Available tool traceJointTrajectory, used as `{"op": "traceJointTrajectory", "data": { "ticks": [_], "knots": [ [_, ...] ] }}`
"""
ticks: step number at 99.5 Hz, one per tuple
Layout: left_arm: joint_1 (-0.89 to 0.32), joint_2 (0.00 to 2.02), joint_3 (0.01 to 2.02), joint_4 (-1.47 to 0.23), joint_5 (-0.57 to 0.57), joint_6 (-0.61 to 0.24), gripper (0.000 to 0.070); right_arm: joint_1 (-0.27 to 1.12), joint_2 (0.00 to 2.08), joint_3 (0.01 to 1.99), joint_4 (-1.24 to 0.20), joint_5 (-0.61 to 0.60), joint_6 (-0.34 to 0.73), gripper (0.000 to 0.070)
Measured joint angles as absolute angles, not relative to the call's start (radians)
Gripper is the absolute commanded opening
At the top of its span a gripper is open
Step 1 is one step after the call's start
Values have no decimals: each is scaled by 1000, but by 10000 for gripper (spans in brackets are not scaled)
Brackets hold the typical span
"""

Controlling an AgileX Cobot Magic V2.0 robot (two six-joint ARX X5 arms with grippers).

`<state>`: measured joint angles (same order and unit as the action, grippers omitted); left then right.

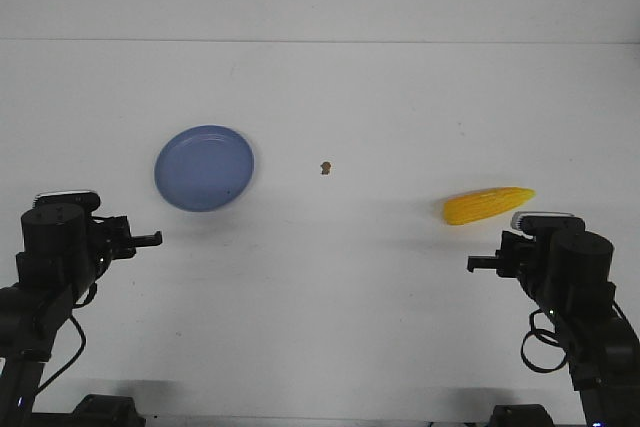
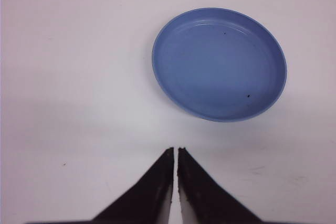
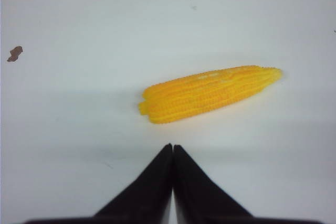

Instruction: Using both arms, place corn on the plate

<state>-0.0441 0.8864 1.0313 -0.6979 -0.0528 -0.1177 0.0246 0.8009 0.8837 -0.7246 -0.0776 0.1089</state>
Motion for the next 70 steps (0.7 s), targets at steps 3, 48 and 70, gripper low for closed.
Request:
{"op": "traceJointTrajectory", "data": {
  "ticks": [3, 48, 70],
  "knots": [
    [-44, 886, 1031, -700, -53, -118, 18, 25, 801, 884, -725, -78, 109, 0],
    [-44, 886, 1031, -712, -53, -118, 509, 25, 801, 884, -725, -78, 109, 679],
    [-44, 921, 1031, -649, -46, -118, 508, 25, 801, 884, -725, -78, 109, 678]
  ]
}}
